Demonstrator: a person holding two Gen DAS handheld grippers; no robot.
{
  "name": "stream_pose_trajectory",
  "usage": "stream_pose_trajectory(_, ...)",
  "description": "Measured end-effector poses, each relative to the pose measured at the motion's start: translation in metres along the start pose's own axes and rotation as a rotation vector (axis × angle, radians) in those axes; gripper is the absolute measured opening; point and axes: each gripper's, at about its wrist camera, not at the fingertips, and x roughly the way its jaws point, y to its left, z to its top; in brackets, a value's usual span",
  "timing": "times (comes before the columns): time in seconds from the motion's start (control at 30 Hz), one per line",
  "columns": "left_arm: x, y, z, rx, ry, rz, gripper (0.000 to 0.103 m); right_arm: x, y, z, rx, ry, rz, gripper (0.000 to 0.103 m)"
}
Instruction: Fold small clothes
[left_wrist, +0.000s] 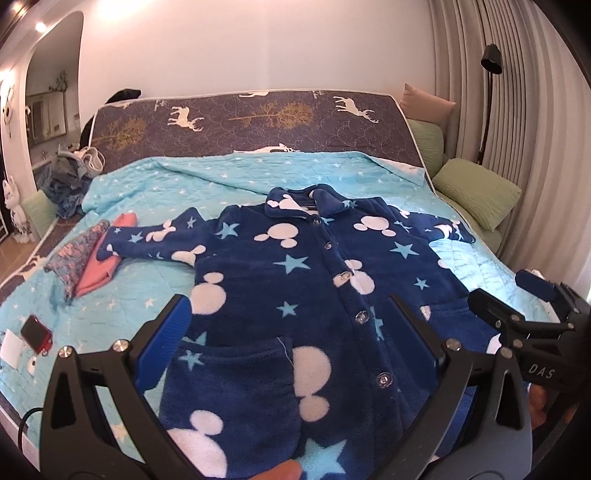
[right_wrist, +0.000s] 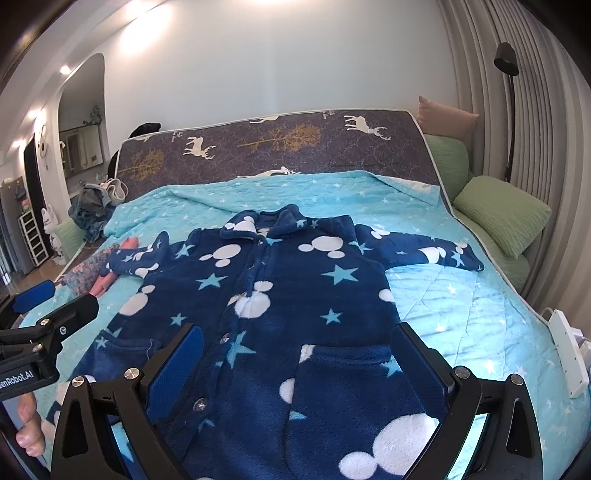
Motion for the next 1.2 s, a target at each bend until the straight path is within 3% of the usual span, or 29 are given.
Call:
stream_pose_trajectory(0.2, 0.002, 0.007, 0.001, 0.003, -0.004, 0.006, 0.102, 0.002, 0.000, 0.000, 0.008, 0.014, 0.002, 0.103)
stream_pose_trajectory(0.33, 0.015, 0.024, 0.005, -0.039, 0.037, -0.025, 0.102, 0.005, 0.005, 0.002, -0.010, 0.025, 0.003, 0.103)
stream_pose_trajectory(0.53, 0.043, 0.076, 0.015, -0.089, 0.054, 0.049, 0.102, 0.019, 0.009, 0.010, -0.032, 0.040, -0.006, 0.103)
stream_pose_trajectory(0.77, 0.123, 0.212, 0.029, -0.383, 0.192, 0.017, 0.102, 0.048, 0.003, 0.018, 0.004, 0.139, 0.041, 0.103)
stream_pose_trajectory(0.87, 0.172, 0.266, 0.032, -0.477, 0.243, 0.043, 0.102, 0.064, 0.002, 0.028, -0.006, 0.162, 0.055, 0.103)
stream_pose_trajectory(1.07, 0.258, 0.333, 0.032, -0.642, 0.299, 0.086, 0.101, 0.092, 0.011, 0.056, -0.017, 0.143, 0.036, 0.103)
stream_pose_trajectory(1.2, 0.307, 0.367, 0.020, -0.807, 0.346, 0.103, 0.099, 0.109, 0.024, 0.063, -0.048, 0.131, 0.028, 0.103)
